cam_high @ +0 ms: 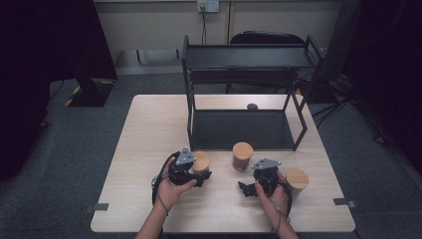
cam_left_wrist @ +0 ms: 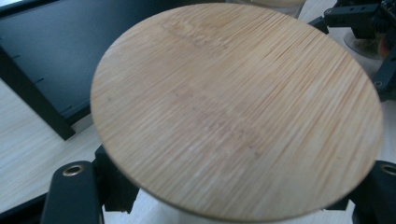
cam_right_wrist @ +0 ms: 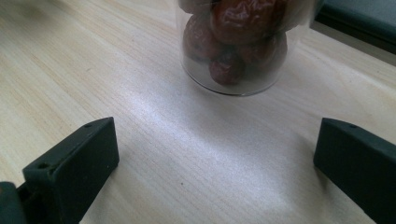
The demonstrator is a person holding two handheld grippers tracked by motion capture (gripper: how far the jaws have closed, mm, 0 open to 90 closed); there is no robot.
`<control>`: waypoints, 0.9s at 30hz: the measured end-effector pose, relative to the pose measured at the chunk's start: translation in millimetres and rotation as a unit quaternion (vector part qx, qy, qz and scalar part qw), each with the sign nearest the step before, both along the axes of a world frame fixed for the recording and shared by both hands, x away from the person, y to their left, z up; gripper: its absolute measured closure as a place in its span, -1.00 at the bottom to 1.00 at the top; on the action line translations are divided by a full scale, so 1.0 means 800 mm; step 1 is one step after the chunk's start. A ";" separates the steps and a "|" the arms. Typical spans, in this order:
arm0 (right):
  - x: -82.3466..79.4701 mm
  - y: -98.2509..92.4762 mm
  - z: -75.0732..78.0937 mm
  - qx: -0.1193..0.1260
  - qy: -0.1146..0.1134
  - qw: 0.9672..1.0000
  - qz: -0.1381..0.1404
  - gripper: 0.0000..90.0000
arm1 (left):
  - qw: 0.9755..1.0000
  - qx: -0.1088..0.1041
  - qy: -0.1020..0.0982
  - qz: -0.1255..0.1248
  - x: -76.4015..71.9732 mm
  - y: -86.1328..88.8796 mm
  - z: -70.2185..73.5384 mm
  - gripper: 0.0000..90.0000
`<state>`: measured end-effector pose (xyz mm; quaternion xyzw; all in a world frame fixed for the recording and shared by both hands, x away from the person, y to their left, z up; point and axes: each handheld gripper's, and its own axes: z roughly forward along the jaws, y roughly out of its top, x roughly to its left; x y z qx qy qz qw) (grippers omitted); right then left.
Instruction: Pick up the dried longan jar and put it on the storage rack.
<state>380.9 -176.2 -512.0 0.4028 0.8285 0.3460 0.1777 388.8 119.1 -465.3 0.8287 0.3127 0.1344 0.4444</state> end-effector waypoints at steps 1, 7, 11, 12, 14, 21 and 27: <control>0.000 0.000 0.000 0.000 0.000 1.000 0.000 -1.00 | 1.000 0.000 0.001 -0.001 0.001 -0.001 0.000 -0.43; 0.000 0.000 0.000 0.000 0.000 1.000 0.000 -1.00 | 1.000 0.001 0.000 0.002 0.009 -0.006 0.002 -0.43; 0.000 0.000 0.000 0.000 0.000 1.000 0.000 -1.00 | 1.000 0.001 0.000 0.005 0.014 -0.008 0.001 -0.43; 0.000 0.000 0.000 0.000 0.000 1.000 0.000 -1.00 | 1.000 0.001 0.000 0.007 0.016 -0.009 0.001 -0.43; 0.000 0.000 0.000 0.000 0.000 1.000 0.000 -1.00 | 1.000 0.005 -0.002 0.008 0.018 -0.010 0.002 -0.43; 0.000 0.000 0.000 0.000 0.000 1.000 0.000 -1.00 | 1.000 0.005 -0.005 0.012 0.027 -0.016 0.007 -0.43; 0.000 0.000 0.000 0.000 0.000 1.000 0.000 -1.00 | 1.000 0.004 -0.005 0.012 0.033 -0.023 0.009 -0.43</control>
